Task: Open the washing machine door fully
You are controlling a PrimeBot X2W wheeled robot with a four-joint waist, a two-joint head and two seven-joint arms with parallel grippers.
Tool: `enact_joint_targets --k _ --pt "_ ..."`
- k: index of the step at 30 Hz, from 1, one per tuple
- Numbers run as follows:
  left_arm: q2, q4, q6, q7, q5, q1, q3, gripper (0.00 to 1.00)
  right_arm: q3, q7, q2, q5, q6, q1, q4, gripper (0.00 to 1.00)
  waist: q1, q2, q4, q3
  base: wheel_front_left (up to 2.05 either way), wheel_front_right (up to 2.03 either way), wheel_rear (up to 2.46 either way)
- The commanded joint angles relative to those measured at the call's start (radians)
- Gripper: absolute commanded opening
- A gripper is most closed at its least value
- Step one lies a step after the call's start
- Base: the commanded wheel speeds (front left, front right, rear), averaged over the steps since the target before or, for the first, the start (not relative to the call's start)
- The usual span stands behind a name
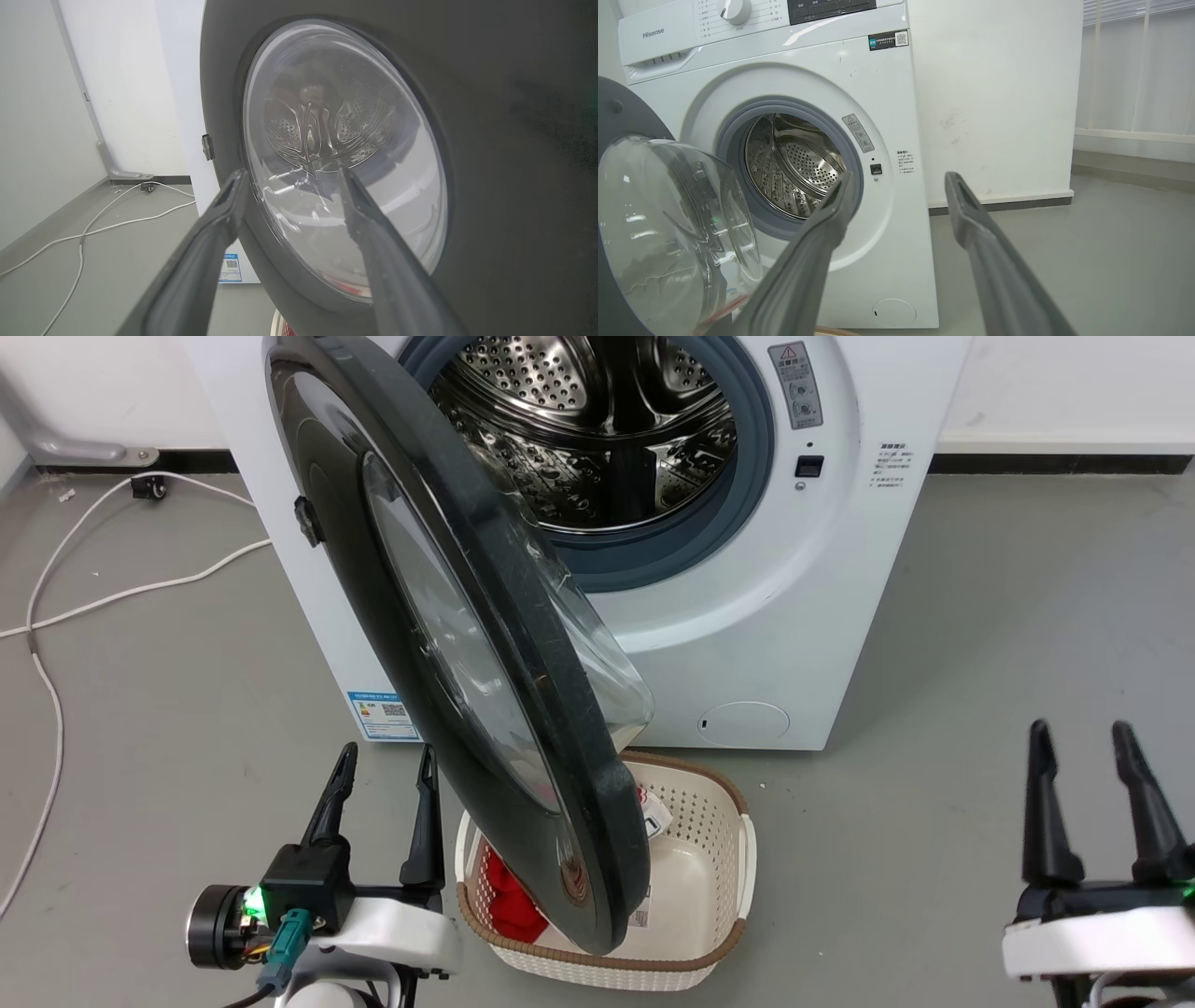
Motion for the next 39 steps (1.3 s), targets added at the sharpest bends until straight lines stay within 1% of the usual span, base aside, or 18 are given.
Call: enact_joint_targets --k 1,3,7,15,24,25,27,28,34,39 --pt "0.001 -0.002 -0.003 -0.003 0.004 0.004 0.002 1.00 0.008 0.006 0.007 -0.067 0.000 0.027 -0.017 1.00 0.0000 -0.0001 -0.001 -0.002 0.00 0.00 0.00" --pt "0.001 -0.003 -0.004 -0.003 0.003 0.009 0.003 1.00 0.022 0.009 0.011 -0.128 0.000 0.047 -0.025 1.00 0.0000 -0.0001 -0.001 -0.004 0.00 0.00 0.00" --pt "0.001 -0.002 -0.006 -0.003 0.005 0.011 0.003 1.00 0.037 0.013 0.015 -0.189 0.000 0.081 -0.010 1.00 0.0000 -0.0001 -0.002 -0.006 0.00 0.00 0.00" --pt "0.001 0.000 -0.013 -0.003 0.010 0.009 0.005 1.00 0.059 -0.001 0.017 -0.164 0.000 0.096 0.046 1.00 0.0000 -0.0001 -0.006 -0.007 0.00 0.00 0.00" --pt "0.001 0.003 -0.015 -0.003 0.011 0.010 0.006 1.00 0.061 -0.012 0.017 -0.165 0.000 0.074 0.068 1.00 0.0000 -0.0001 -0.010 -0.006 0.00 0.00 0.00" --pt "0.001 0.004 -0.016 -0.003 0.010 0.010 0.007 0.88 0.060 -0.013 0.017 -0.165 0.000 0.073 0.069 1.00 0.0000 -0.0001 -0.010 -0.006 0.00 0.00 0.00" --pt "0.001 0.007 -0.018 -0.003 0.006 0.008 0.006 0.10 0.061 -0.015 0.017 -0.162 0.000 0.072 0.071 1.00 0.0000 -0.0001 -0.009 -0.005 0.00 0.00 0.00" --pt "0.001 0.008 -0.021 -0.003 0.005 0.007 0.006 0.00 0.062 -0.016 0.017 -0.162 0.000 0.071 0.071 1.00 0.0000 -0.0001 -0.009 -0.004 0.00 0.00 0.00" --pt "0.001 0.013 -0.024 -0.003 0.005 0.003 0.005 0.00 0.060 -0.018 0.017 -0.154 0.000 0.068 0.077 1.00 0.0000 -0.0001 -0.008 -0.002 0.00 0.00 0.00" --pt "0.001 -0.031 -0.019 -0.003 0.002 -0.014 0.004 0.00 0.054 -0.019 0.017 -0.147 0.000 0.067 0.082 1.00 0.0000 -0.0001 -0.007 -0.001 0.00 0.00 0.00"
